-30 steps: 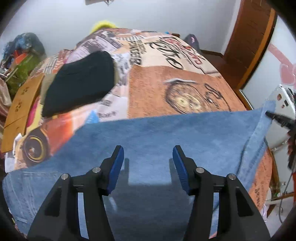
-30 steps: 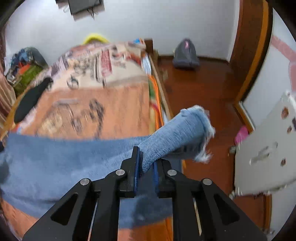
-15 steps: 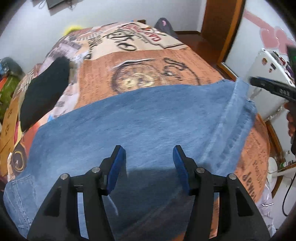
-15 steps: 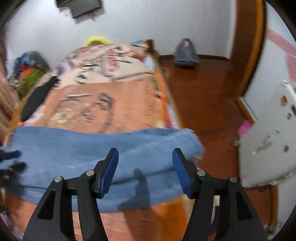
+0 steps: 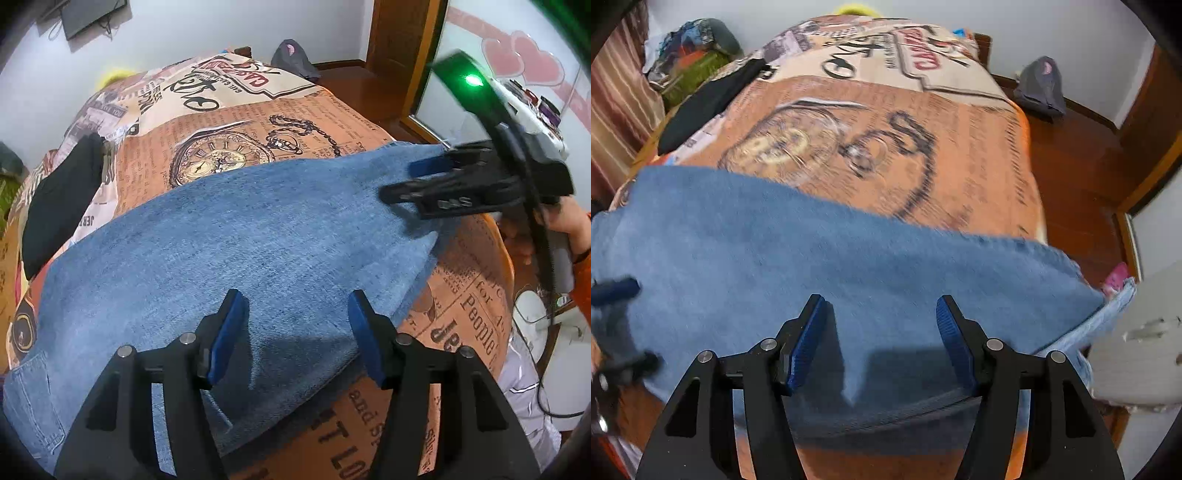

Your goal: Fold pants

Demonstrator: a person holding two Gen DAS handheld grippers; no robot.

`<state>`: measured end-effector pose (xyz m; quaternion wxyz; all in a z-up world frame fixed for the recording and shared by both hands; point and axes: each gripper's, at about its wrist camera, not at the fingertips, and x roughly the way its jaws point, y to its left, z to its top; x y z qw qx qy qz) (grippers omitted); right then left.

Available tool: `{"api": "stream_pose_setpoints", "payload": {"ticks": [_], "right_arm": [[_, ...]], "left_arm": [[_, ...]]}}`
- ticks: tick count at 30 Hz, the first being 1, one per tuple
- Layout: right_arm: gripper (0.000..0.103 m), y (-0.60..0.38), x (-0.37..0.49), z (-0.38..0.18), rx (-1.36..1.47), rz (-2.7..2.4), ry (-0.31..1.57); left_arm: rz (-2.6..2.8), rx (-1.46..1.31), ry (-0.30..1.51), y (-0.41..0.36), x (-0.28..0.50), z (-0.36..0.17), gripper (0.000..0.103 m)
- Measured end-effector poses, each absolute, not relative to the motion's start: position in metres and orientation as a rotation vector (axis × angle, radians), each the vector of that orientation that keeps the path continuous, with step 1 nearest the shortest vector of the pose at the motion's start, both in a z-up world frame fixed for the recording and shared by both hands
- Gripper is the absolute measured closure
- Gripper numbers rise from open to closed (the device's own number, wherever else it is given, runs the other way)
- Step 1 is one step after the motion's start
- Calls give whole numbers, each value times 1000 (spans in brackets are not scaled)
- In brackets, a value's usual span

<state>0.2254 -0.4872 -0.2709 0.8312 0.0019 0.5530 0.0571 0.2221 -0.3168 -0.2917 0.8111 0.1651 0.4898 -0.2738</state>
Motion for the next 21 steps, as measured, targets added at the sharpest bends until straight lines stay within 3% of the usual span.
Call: {"api": "stream_pose_setpoints", "payload": {"ticks": [11,21], "right_arm": [[45,-579,149,-261,231,-50,1120],[45,-645,191,-271,300,-156,1056]], "left_arm": [[-546,294,1058,-307,243,-279,42],[-296,189,1046,-246,308,-269,40]]}}
